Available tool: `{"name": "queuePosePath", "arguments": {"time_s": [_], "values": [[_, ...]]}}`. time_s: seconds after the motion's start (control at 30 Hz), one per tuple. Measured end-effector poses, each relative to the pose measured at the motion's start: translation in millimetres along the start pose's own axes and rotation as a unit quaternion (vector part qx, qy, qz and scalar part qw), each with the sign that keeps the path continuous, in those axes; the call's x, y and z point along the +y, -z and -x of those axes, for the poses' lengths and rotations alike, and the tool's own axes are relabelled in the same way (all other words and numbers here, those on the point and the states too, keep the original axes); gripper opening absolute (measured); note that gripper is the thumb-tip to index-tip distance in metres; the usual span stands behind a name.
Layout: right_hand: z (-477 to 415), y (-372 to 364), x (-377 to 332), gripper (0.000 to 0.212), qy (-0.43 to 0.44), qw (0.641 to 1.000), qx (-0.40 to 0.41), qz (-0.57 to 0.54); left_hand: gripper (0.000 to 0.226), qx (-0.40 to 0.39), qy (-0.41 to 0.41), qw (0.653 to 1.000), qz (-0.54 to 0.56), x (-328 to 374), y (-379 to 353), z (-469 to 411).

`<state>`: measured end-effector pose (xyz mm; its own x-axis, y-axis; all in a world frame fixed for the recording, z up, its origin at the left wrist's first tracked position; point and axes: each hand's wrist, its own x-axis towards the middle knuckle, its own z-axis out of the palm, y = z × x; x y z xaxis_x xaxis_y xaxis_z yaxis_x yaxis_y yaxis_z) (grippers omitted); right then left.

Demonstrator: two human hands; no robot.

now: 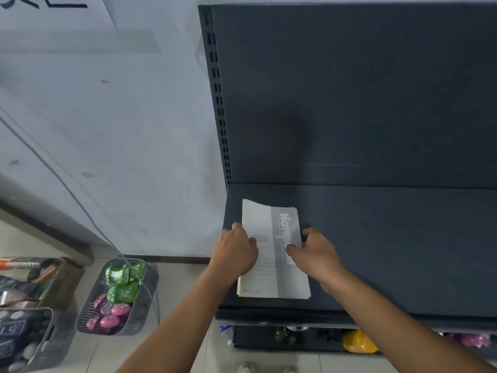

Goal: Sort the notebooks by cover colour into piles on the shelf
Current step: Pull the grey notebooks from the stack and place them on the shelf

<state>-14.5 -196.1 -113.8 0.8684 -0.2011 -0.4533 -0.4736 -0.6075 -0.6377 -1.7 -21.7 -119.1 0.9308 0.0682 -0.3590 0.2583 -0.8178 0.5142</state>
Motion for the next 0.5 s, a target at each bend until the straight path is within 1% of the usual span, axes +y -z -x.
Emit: {"name": "queuePosePath", "arguments": {"time_s": [0.13,0.27,0.37,0.43,0.5], "values": [[1,3,1,0.03,-0.003,1.0,-0.015,-0.01,0.013,0.036,-0.026,0.998,0.034,6,5,3],[5,7,-2,0.045,0.014,1.0,0.0,-0.02,0.011,0.052,-0.034,0.995,0.078,10,15,2],[7,10,-4,0.041,0.031,0.998,0.013,-0.045,0.014,0.038,-0.047,0.994,0.095,14,19,0],[10,15,-3,0.039,0.044,0.998,0.035,-0.029,0.017,0.029,-0.057,0.995,0.083,17,19,0],[15,21,-1,0.042,0.05,0.997,0.052,0.008,0.02,0.034,-0.071,0.997,0.025,21,18,3]]}}
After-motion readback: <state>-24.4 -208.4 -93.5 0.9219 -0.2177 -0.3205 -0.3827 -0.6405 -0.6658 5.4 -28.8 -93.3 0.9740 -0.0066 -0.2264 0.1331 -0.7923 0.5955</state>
